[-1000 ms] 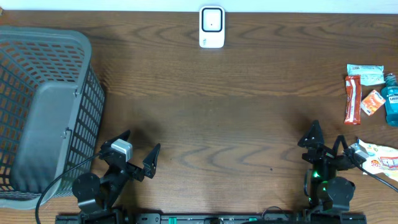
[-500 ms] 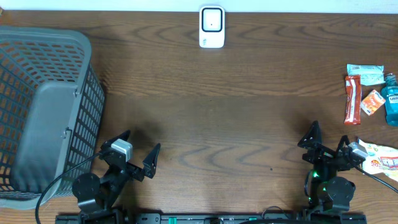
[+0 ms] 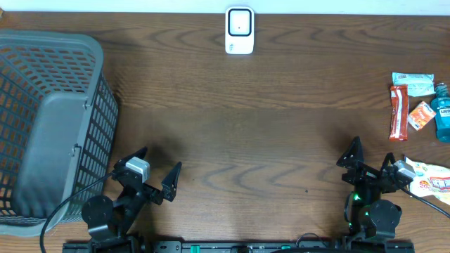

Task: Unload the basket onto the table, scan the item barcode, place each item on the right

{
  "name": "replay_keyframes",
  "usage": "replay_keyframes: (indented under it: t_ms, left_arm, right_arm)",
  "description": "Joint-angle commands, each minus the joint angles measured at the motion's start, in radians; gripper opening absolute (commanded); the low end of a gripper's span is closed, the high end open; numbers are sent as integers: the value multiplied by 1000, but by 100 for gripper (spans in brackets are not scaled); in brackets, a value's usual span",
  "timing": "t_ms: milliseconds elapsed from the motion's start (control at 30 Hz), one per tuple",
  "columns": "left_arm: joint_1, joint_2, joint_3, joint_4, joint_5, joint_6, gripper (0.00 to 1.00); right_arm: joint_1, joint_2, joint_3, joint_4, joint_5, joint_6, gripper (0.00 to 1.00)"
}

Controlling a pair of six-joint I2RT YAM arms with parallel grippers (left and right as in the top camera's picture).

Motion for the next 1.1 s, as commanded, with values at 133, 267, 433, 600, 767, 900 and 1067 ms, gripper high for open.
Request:
replay_keyframes:
  t_ms: [133, 267, 433, 600, 767, 900, 1067]
  left_arm:
    - [2, -5, -17, -22, 13, -5, 98]
    - [2, -5, -17, -22, 13, -5, 98]
    - [0, -16, -17, -21, 13, -5, 98]
    - [-34, -15, -17, -21, -55, 38, 98]
    - [-79, -15, -18, -13, -161, 35, 98]
    - [-118, -15, -30, 22, -431, -103, 98]
    - [-127, -15, -64, 108, -576, -111, 98]
  right_arm:
    - [-2, -6, -1, -2, 20, -16, 99]
    - [-2, -6, -1, -2, 20, -16, 99]
    - [-2, -6, -1, -2, 20, -16, 99]
    - [-2, -6, -1, -2, 20, -16, 99]
    - [-2, -6, -1, -2, 20, -16, 99]
    - [-2, -6, -1, -2, 20, -16, 99]
    - [-2, -6, -1, -2, 20, -16, 99]
